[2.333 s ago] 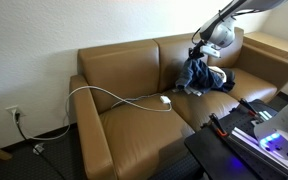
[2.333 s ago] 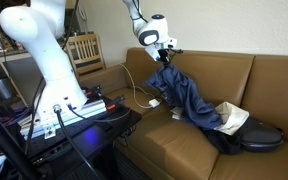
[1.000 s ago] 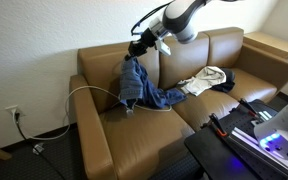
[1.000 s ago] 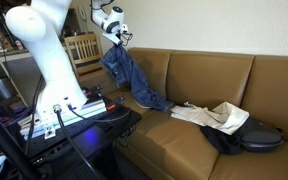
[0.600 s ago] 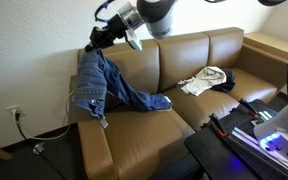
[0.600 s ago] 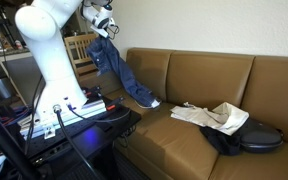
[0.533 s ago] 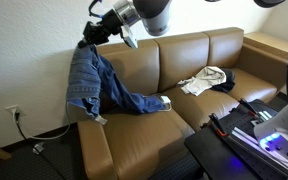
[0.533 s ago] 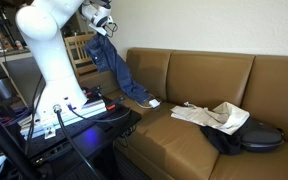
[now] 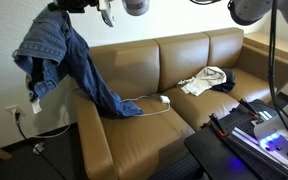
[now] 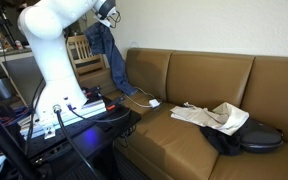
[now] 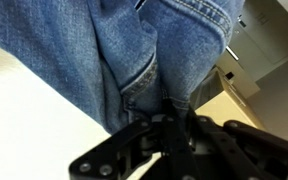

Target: Move the clothing to the left side of the sofa

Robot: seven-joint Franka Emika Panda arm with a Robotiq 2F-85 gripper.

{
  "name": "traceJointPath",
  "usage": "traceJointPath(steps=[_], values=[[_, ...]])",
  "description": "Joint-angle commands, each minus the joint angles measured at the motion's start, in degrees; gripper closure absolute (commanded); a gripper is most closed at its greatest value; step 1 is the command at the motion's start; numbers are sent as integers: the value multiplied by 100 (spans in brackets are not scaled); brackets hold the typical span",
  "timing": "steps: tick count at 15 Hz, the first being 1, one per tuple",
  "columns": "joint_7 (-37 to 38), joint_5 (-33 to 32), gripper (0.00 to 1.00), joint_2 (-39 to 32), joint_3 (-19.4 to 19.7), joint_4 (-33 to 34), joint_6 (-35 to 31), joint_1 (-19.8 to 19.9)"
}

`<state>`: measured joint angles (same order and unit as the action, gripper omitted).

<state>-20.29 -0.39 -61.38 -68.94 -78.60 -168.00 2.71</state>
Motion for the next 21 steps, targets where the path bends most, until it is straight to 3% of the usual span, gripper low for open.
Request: traceJointPath(steps=[1,3,6,11,12,16,21], values=[[140,101,97,-294,863,1132,419,-365],[611,167,97,-220,1787,1585,837,-676],[1052,36,97,501,2060,-113,939,386],[844,-107,97,1121,2284,-1370,1905,1324],[504,345,97,1391,2560,-1641,2050,1262],[-47,568,97,1485,2824,-2350,1633,985],[-116,436,97,799,3095,-2091,472,-93]])
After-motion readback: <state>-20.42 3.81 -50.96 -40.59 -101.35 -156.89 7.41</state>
